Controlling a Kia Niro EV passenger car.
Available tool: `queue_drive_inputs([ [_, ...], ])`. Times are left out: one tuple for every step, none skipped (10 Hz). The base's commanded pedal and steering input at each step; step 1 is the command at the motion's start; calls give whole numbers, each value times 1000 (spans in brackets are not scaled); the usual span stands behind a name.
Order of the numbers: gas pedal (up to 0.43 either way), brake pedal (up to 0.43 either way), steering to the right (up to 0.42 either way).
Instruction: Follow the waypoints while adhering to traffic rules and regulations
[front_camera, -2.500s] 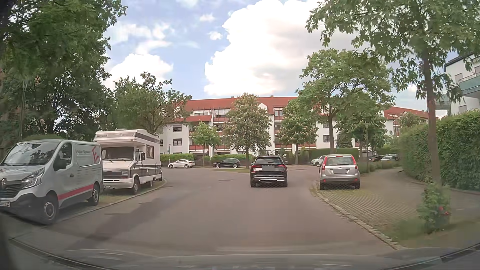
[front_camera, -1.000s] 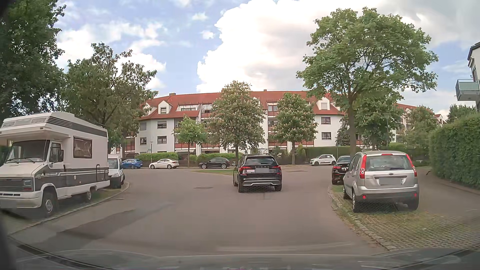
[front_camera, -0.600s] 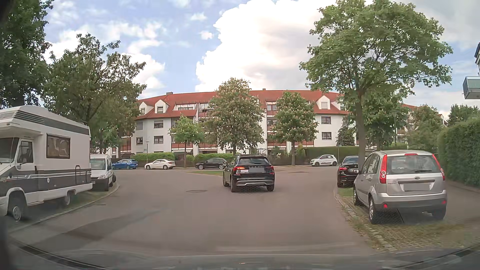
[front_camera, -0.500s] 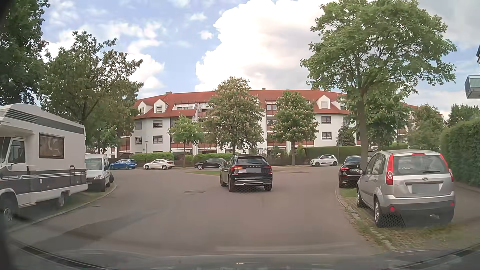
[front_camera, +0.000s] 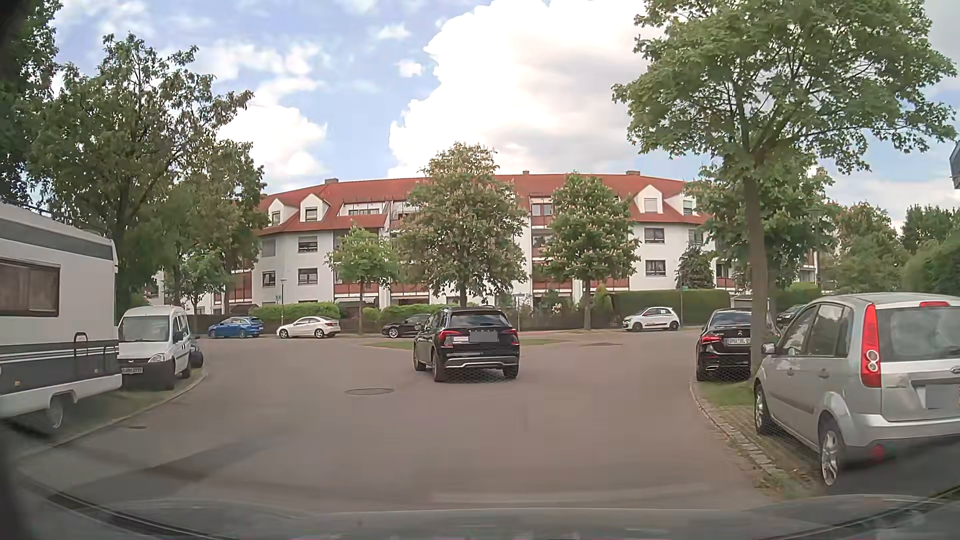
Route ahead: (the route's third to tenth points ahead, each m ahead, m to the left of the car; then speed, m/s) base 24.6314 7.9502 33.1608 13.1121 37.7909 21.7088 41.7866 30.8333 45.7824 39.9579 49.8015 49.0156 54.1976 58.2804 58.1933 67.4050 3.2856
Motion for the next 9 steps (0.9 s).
queue_drive_inputs([
  [118, 24, -7],
  [138, 18, -9],
  [138, 18, -10],
  [138, 24, -11],
  [130, 18, -14],
  [110, 18, -18],
  [79, 18, -27],
  [67, 24, -36],
  [59, 18, -44],
])
